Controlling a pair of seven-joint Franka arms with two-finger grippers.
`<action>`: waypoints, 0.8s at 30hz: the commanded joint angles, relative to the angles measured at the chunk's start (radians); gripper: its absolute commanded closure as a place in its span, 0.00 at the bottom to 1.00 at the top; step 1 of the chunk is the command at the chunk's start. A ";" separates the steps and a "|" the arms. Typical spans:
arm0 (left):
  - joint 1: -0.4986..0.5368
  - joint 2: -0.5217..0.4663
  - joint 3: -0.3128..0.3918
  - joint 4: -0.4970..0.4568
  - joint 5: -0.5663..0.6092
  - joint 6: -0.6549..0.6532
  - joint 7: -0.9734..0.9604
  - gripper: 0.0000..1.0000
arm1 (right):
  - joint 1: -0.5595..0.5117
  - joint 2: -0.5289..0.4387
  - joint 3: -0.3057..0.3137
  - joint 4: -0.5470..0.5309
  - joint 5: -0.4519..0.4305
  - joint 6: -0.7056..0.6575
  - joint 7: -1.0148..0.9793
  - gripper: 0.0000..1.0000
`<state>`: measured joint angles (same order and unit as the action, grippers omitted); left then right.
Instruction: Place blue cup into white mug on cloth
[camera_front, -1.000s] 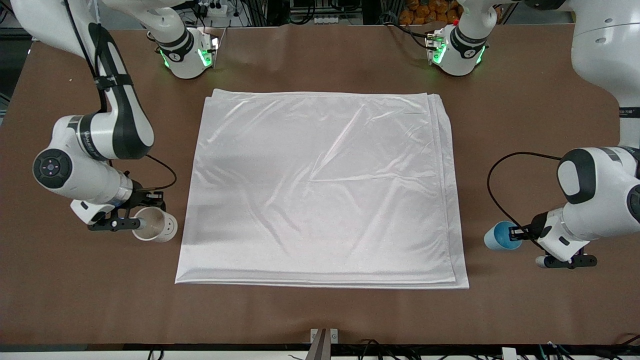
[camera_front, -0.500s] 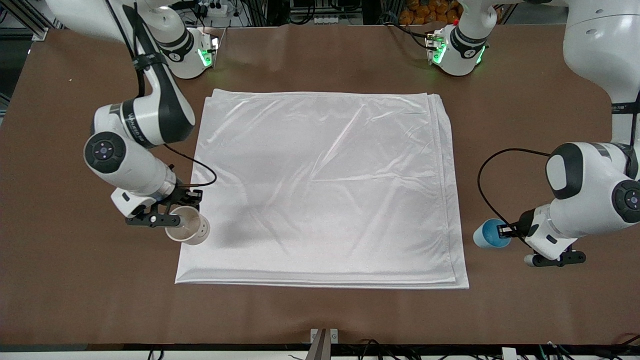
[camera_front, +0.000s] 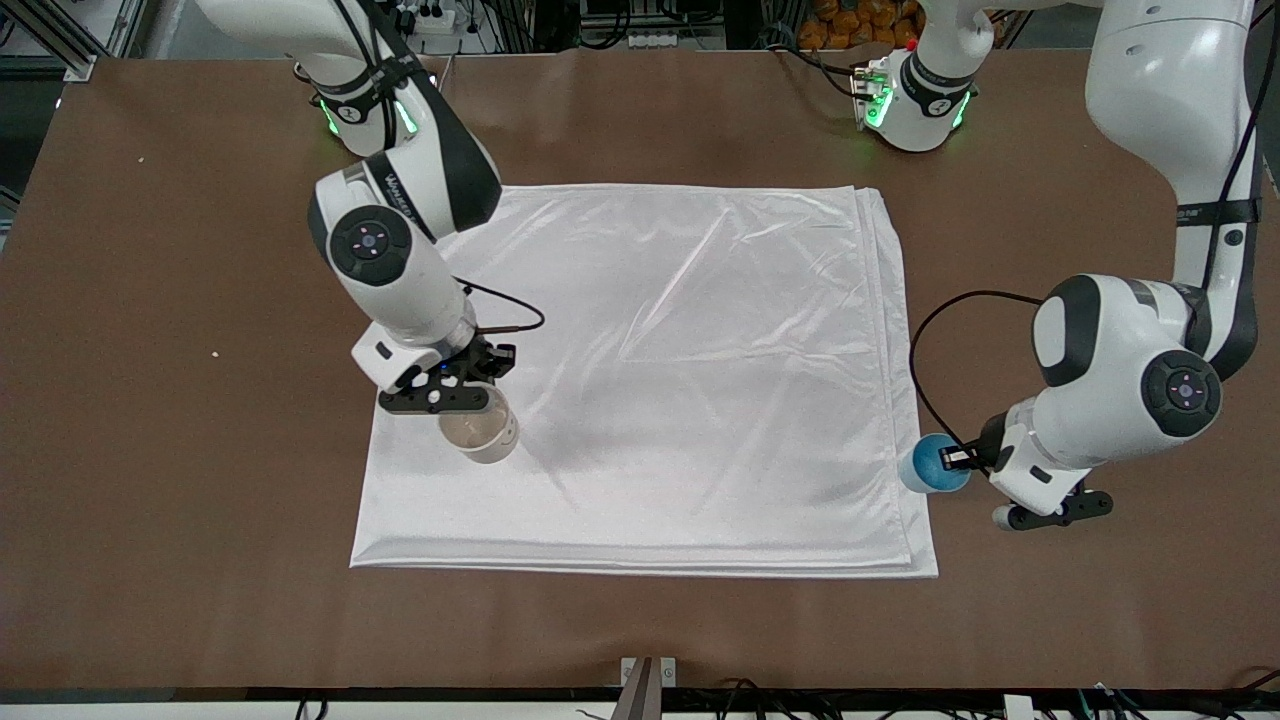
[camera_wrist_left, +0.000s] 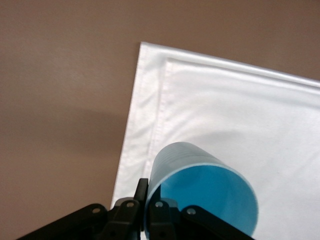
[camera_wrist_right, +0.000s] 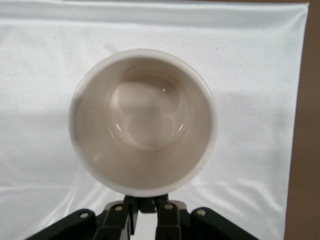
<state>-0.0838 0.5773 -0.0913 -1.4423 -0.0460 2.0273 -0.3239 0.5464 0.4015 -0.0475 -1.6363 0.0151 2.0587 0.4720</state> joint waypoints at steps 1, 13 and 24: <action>-0.062 -0.030 0.009 -0.017 -0.009 -0.032 -0.105 1.00 | 0.055 0.094 -0.006 0.102 0.003 -0.011 0.083 1.00; -0.186 -0.060 0.009 -0.017 -0.008 -0.038 -0.320 1.00 | 0.158 0.201 -0.006 0.207 -0.007 0.003 0.183 1.00; -0.258 -0.065 0.007 -0.017 -0.008 -0.041 -0.428 1.00 | 0.239 0.275 -0.008 0.240 -0.009 0.142 0.240 1.00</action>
<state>-0.3062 0.5337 -0.0937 -1.4423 -0.0460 1.9980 -0.6986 0.7476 0.6192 -0.0477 -1.4611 0.0146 2.1654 0.6619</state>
